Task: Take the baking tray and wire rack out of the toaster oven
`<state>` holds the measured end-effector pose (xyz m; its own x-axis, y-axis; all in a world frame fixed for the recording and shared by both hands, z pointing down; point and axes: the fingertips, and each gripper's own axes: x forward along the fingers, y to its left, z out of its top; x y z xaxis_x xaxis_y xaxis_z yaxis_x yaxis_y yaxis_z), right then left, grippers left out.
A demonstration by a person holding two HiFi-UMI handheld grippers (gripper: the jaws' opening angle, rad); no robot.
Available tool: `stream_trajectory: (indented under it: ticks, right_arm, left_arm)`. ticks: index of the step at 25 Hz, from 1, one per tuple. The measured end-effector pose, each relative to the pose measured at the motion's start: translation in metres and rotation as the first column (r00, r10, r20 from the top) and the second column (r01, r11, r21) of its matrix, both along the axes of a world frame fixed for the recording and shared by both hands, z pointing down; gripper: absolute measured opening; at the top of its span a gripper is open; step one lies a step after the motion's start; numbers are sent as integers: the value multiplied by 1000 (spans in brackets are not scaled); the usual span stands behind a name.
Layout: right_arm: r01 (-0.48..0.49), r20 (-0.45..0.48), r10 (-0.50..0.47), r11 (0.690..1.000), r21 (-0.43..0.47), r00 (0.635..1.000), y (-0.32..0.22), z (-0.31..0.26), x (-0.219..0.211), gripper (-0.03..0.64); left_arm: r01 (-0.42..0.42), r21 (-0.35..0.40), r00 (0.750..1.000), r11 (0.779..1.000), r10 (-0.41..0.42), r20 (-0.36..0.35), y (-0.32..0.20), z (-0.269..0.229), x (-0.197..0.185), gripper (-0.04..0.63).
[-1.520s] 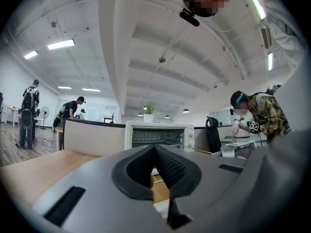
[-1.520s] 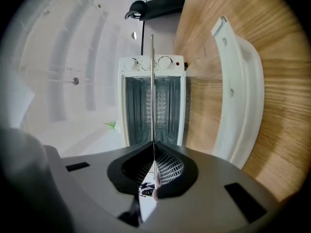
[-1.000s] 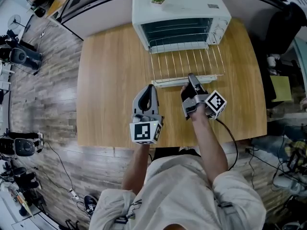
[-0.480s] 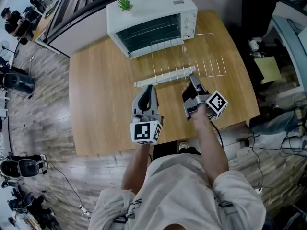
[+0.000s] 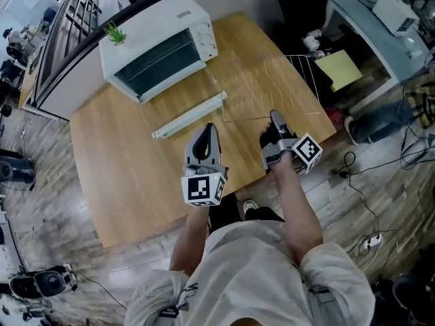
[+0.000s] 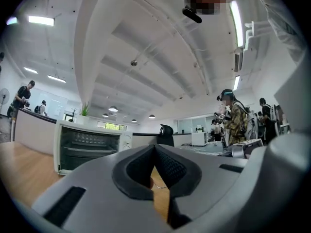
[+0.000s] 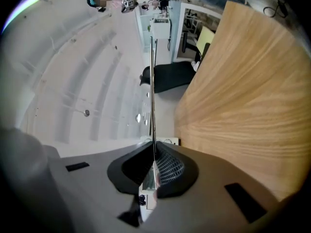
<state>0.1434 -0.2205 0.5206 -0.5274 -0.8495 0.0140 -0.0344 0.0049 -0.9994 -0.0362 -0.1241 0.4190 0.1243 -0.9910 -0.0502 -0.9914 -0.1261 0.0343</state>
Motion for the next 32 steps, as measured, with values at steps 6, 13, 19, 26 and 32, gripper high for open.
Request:
stream_trajectory:
  ticks: [6, 13, 19, 26, 32]
  right_arm:
    - [-101, -27, 101, 995, -16, 995, 15, 6, 75, 32]
    - [-151, -52, 149, 988, -27, 987, 26, 12, 115, 32]
    - [-190, -62, 188, 981, -31, 980, 35, 13, 134, 32]
    - [-206, -63, 203, 977, -60, 977, 41, 21, 140, 34]
    - [-197, -87, 185, 967, -159, 979, 54, 53, 136, 34]
  left_arm:
    - [-91, -13, 996, 996, 91, -21, -2, 16, 58, 15]
    - [-143, -29, 989, 989, 142, -42, -4, 26, 89, 15]
    - [-190, -27, 981, 981, 189, -31, -12, 25, 102, 15]
    - [-213, -19, 977, 977, 212, -36, -16, 24, 110, 15]
    - [-227, -41, 973, 973, 226, -39, -12, 31, 115, 15]
